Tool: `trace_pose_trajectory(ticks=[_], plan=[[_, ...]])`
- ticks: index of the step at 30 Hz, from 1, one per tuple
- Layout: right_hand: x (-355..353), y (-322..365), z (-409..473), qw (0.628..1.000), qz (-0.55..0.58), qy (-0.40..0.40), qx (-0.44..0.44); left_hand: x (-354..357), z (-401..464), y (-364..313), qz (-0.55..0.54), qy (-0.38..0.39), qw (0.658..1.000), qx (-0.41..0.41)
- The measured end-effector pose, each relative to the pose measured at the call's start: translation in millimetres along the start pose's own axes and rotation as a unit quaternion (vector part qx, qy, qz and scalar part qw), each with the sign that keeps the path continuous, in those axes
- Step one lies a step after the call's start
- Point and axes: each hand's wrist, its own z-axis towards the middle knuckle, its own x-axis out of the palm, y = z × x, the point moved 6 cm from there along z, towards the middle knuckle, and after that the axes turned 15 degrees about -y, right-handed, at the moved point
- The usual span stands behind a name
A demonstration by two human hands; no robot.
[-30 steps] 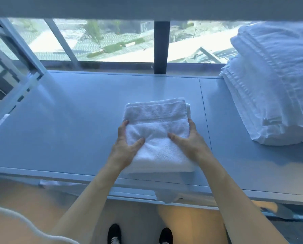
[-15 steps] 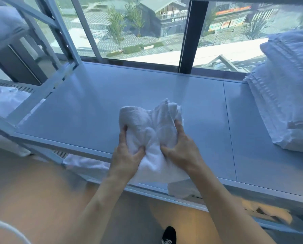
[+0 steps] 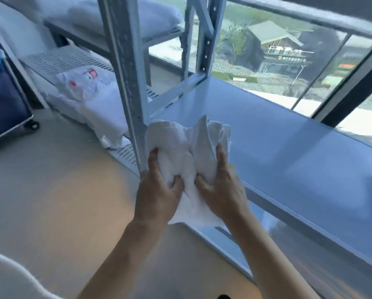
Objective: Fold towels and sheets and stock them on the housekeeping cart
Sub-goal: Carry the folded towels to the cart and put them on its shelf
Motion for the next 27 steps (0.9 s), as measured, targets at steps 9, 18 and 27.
trace_pose_trajectory(ticks=[9, 18, 27], plan=[[127.1, 154.7, -46.9, 0.991, 0.028, 0.065, -0.110, -156.9, 51.6, 108.9, -0.009, -0.129, 0.988, -0.084], [224.1, 259.7, -76.0, 0.969, 0.070, 0.140, -0.193, -250.3, 82.2, 190.0, -0.004, -0.223, 0.961, -0.165], [346.1, 337.7, -59.5, 0.939, 0.098, 0.224, -0.240, -284.0, 154.7, 273.4, 0.016, -0.295, 0.923, -0.247]])
